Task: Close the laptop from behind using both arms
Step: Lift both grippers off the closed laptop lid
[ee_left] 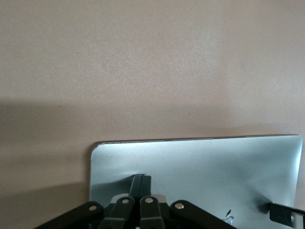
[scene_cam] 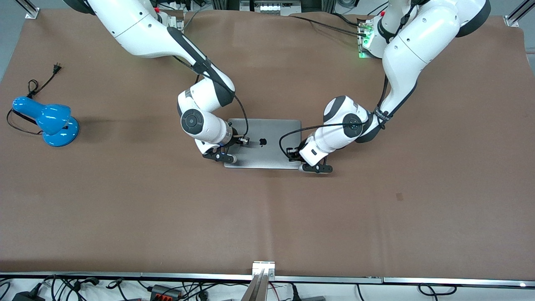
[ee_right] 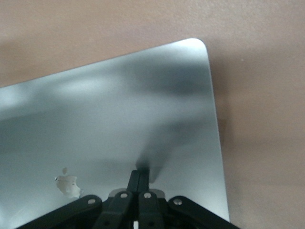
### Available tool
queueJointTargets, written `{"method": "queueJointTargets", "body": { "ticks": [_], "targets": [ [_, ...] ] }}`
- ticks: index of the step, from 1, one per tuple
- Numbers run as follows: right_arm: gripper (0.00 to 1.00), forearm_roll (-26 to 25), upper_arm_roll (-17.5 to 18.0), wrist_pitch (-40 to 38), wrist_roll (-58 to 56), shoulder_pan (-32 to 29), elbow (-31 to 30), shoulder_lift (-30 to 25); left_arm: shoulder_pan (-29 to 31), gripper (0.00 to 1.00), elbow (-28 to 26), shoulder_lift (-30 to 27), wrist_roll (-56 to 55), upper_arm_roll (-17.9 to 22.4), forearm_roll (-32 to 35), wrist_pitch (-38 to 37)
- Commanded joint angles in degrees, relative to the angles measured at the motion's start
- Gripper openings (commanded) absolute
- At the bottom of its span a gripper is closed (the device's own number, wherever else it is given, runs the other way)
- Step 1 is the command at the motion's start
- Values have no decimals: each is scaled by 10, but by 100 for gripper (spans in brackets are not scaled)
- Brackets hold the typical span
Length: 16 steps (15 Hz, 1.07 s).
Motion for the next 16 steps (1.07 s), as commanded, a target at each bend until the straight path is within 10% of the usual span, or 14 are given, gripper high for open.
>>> {"method": "queueJointTargets", "body": {
  "ticks": [1, 16],
  "targets": [
    [0, -13, -28, -15, -15, 13, 21, -7, -4, 1, 10, -2, 4, 6, 13, -2],
    [0, -11, -102, -346, -321, -175, 15, -273, 58, 2, 181, -135, 186, 9, 116, -484]
  ]
}}
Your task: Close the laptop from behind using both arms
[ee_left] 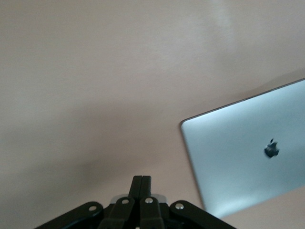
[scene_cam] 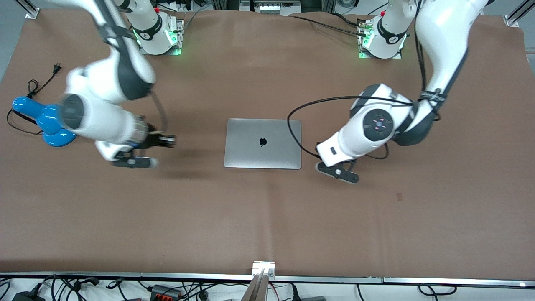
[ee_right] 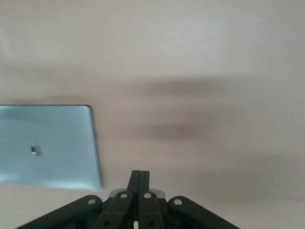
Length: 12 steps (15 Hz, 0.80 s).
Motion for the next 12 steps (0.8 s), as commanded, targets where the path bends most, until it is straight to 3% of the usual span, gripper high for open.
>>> {"method": "queueJointTargets", "body": {
  "ticks": [1, 5, 6, 7, 8, 9, 10, 12],
  "targets": [
    [0, -6, -8, -62, -64, -48, -16, -64, 26, 2, 14, -19, 35, 1, 21, -53],
    [0, -29, -10, -86, -123, -99, -33, -133, 43, 5, 24, -72, 35, 1, 35, -93],
    [0, -40, -11, -85, -132, -105, -38, -151, 45, 18, 36, -81, 35, 2, 35, -118],
    [0, -56, -13, -84, -141, -107, -39, -166, 51, 51, 55, -86, 35, 4, 36, -150],
    [0, -72, -19, -85, -152, -107, -40, -174, 58, 93, 73, -87, 35, 2, 36, -176],
    [0, -77, -29, -83, -173, -106, -44, -177, 62, 100, 84, -91, 34, 1, 36, -191],
    [0, -78, -31, -80, -192, -105, -47, -177, 61, 100, 87, -98, 32, 2, 36, -201],
    [20, -81, -33, -79, -199, -104, -48, -176, 62, 100, 87, -121, 31, 2, 35, -218]
  ]
}}
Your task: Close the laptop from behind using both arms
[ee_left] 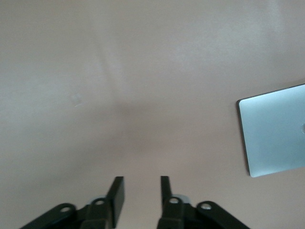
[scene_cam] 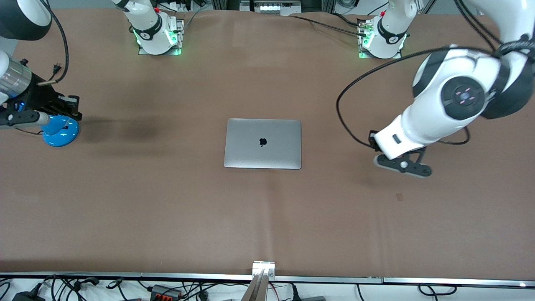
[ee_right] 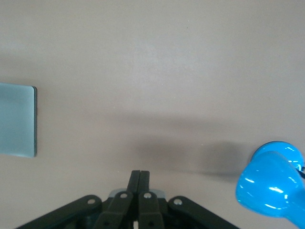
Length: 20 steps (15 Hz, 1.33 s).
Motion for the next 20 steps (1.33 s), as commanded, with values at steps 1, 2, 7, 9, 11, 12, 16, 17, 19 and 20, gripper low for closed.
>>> {"method": "queueJointTargets", "body": {
  "ticks": [1, 2, 7, 9, 11, 12, 16, 17, 19, 20],
  "targets": [
    [57, -10, -2, 7, -20, 2, -16, -7, 0, 100, 5, -32, 3, 0, 12, -32],
    [100, -10, -2, 7, -20, 4, -16, -8, 1, 100, 6, -42, 4, -1, 12, -35],
    [100, -14, -14, 19, -14, 9, -15, -17, 39, 100, 20, -100, 19, 2, -5, -104],
    [100, -14, -25, 15, -15, 10, -15, -22, 33, 100, 18, -116, 29, 44, -43, -107],
    [100, -13, -35, 19, -21, 4, -12, -25, 3, 100, 8, -137, 58, 110, -91, -108],
    [100, -13, -36, 22, -20, -4, -12, -24, -18, 100, -1, -147, 82, 149, -97, -108],
    [100, -12, -31, 52, -20, -11, -9, -15, -128, 100, -59, -196, 96, 300, -114, -95],
    [100, -11, -31, 51, -20, -10, 0, -10, -133, 100, -81, -209, 93, 317, -121, -84],
    [100, -11, -30, 48, -22, -10, 6, -8, -134, 100, -134, -241, 94, 321, -122, -39],
    [100, -6, -30, 43, -21, -10, 6, -8, -134, 100, -150, -260, 93, 320, -123, -35]
  ]
}}
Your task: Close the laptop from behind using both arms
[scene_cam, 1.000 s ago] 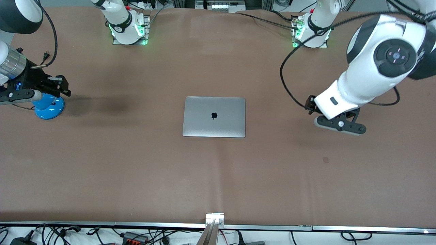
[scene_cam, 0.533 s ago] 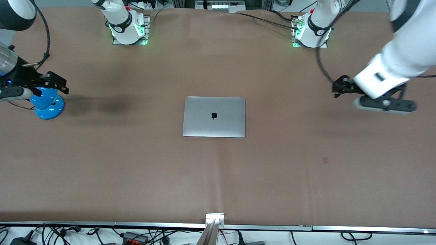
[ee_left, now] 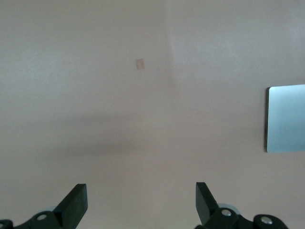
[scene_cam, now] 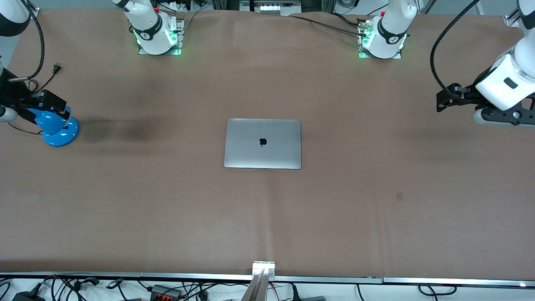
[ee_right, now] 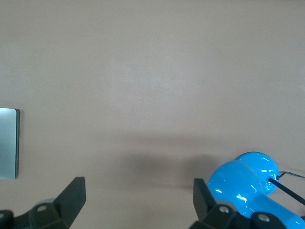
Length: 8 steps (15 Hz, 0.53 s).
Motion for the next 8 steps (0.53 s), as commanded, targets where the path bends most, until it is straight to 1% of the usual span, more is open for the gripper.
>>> {"method": "queueJointTargets", "body": {
  "ticks": [1, 4, 8],
  "targets": [
    [100, 2, 3, -8, -7, -3, 11, 4, -11, 100, -73, -60, 6, 8, -12, 30],
    [100, 2, 3, -9, -1, 0, 12, 3, -7, 100, -59, -46, 6, 6, -10, 32],
    [100, 2, 2, -14, 0, 0, 11, 4, -9, 100, -58, -46, 8, 5, -12, 33]
  ]
}}
